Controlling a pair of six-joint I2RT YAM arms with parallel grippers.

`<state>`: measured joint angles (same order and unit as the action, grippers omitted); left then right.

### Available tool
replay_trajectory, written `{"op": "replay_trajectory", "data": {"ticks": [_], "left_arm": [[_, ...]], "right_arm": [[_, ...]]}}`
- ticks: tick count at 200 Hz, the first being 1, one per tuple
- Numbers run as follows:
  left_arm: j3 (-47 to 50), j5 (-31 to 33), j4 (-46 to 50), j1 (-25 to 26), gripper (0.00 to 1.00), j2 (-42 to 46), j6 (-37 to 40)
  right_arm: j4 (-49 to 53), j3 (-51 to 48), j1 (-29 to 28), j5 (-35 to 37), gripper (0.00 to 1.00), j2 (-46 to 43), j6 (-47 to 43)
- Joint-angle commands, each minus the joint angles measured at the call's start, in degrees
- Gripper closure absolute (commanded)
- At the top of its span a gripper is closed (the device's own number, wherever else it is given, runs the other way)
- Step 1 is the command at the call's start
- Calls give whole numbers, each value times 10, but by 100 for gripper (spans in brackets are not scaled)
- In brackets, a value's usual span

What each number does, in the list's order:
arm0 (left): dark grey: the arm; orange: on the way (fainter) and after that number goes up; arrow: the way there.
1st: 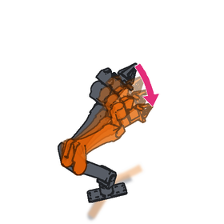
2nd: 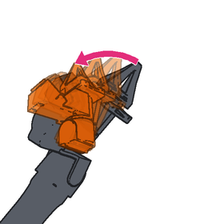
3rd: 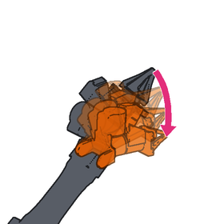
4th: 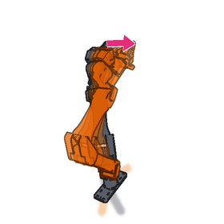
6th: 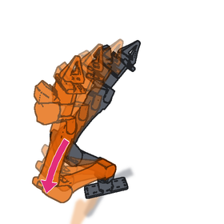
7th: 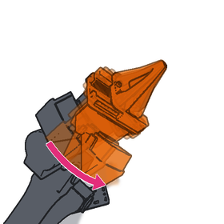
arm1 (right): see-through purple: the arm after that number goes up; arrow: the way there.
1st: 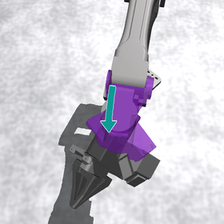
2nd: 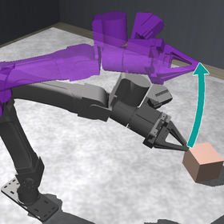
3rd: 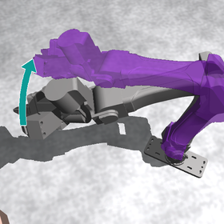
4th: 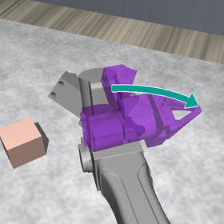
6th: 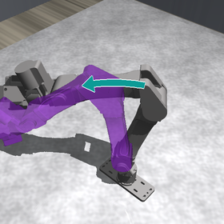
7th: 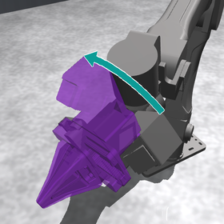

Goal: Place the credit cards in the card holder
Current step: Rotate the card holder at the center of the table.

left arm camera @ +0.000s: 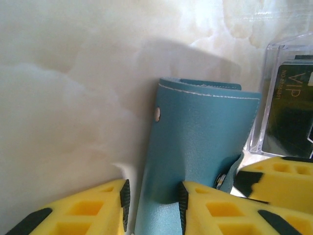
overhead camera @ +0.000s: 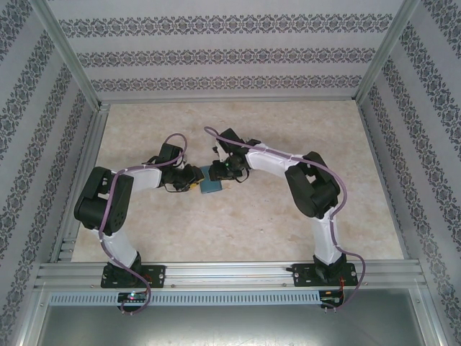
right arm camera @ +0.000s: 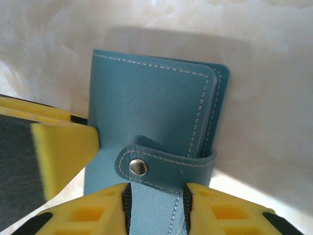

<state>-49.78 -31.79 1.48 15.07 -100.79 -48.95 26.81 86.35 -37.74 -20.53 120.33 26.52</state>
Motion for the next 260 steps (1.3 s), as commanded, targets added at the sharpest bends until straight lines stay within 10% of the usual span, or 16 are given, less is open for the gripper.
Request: {"op": "replay_trajectory", "data": {"ticks": [1,113,199,260], "left_arm": [[-11,-4,-18,7,67,-11,1],[-16,-13,-27,7,79,-21,2],[-77,-12,4,4,91,-61,27],[-142,-18,56,-9,100,-91,64]], "right_arm": [[29,29,-7,-23,64,31,-15],[118,106,-29,63,62,77,-44],[44,80,-38,-43,80,76,1],[15,94,-27,-86,76,82,17]]}}
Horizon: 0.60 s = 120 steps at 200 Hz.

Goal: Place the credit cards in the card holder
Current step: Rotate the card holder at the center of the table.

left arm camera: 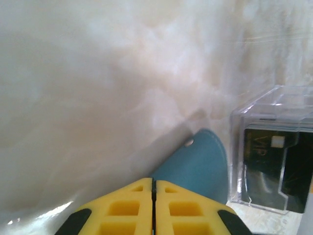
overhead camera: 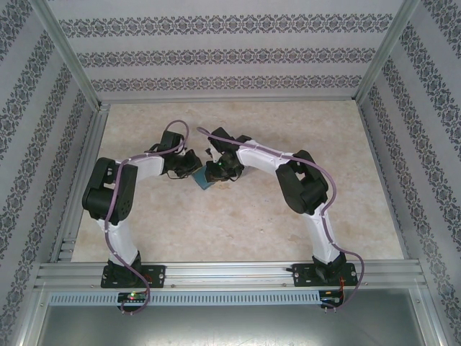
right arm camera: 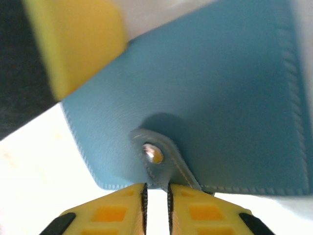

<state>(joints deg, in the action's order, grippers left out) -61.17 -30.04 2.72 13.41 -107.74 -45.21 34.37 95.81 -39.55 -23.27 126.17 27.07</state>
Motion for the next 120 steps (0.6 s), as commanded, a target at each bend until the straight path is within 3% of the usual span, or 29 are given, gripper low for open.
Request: {"op": "replay_trajectory", "data": {"ticks": [1,77,120], "left_arm": [[-29,-37,44,7,100,-22,27],[-50,-35,100,-23,92,16,61],[-76,-26,174,-40,76,59,111]], "right_arm": [[-61,0,-9,-60,76,24,11],[-81,-8,5,-69,74,-3,20],[-84,-44,15,-62,73,-55,15]]}}
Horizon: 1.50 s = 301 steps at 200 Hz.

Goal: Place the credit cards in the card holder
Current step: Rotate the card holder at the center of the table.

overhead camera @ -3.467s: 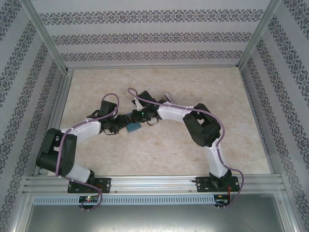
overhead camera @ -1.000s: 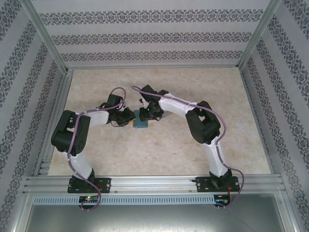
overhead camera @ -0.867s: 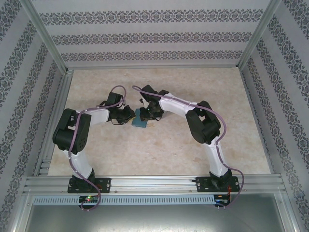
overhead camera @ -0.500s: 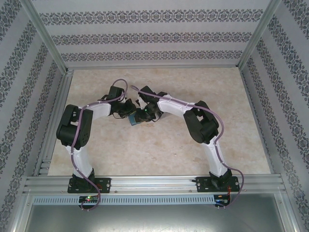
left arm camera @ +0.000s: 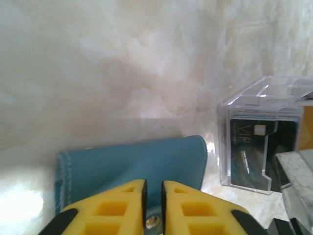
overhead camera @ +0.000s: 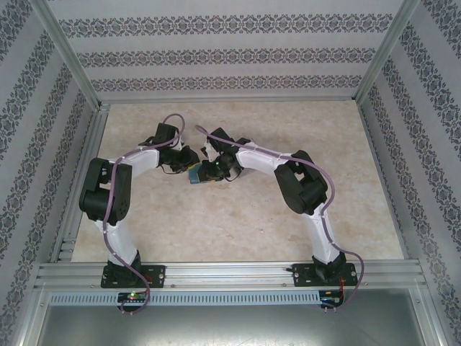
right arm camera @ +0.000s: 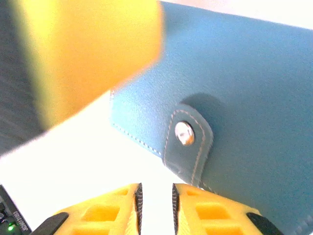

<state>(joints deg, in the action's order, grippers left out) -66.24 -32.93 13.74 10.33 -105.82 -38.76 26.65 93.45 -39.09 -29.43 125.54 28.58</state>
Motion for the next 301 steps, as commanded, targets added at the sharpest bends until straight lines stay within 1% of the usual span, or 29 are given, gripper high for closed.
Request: {"op": "replay_trajectory", "data": {"ticks": [1,34,44,56,85,104,130,167,191,215,245,272,301], "left_arm": [[-24,3,64,-9,76,42,47],[26,-15,52,-11,65,74,31],[51,-25,42,-9,60,84,20],[74,-32,42,-9,57,97,14],[115,-16,69,-6,51,129,25],[138,-10,58,-6,48,128,22],[155,-29,1,-6,49,92,-1],[138,-36,-54,-6,54,38,-26],[107,-22,-38,-6,56,13,-16],[79,-24,-35,-7,57,-8,-12],[55,-14,-23,-7,57,-22,-2],[42,-13,-12,-7,58,-17,5],[40,13,9,-8,56,12,19]], "right_arm": [[-7,-22,10,0,73,-50,-1],[-20,-76,22,18,73,-76,-4],[-23,-92,27,24,72,-81,-6],[-24,-109,29,32,70,-86,-8],[-20,-114,27,41,70,-75,-21],[-22,-105,25,44,70,-56,-24],[-26,-85,24,43,70,-31,-23],[-25,-52,24,47,70,-1,-25],[-26,-34,26,55,70,13,-27],[-19,-10,29,54,70,28,-30],[-13,4,31,54,70,26,-32],[-6,4,32,58,70,11,-37],[-3,-9,32,62,70,-17,-45]]}}
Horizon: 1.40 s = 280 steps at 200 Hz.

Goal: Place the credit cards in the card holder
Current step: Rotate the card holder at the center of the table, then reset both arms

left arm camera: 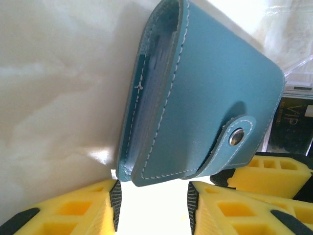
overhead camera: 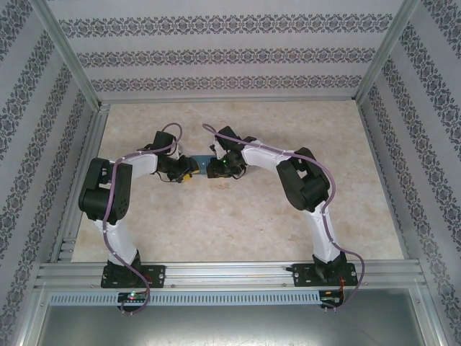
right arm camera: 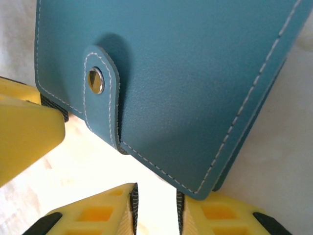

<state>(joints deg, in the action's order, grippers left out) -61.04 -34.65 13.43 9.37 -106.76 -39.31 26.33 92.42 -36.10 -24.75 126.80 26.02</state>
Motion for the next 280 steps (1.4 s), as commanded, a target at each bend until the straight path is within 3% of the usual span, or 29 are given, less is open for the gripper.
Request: {"op": "replay_trajectory", "data": {"ticks": [1,62,106,163,203,259,280], "left_arm": [[-12,31,13,1,56,23,25],[-4,113,37,-1,54,115,49],[-2,184,67,-3,53,218,71],[21,335,101,-7,49,358,112],[20,391,123,-15,47,387,127],[74,410,76,-41,2,419,87],[81,423,72,-54,0,412,84]], "right_arm": [[0,1,2,15,70,-31,-20],[39,-21,3,45,69,-119,-72],[68,-52,9,120,66,-211,-114],[46,-150,62,206,66,-370,-144],[24,-216,111,268,60,-475,-169],[-61,-345,207,309,31,-610,-133],[-92,-396,258,316,22,-642,-113]]}}
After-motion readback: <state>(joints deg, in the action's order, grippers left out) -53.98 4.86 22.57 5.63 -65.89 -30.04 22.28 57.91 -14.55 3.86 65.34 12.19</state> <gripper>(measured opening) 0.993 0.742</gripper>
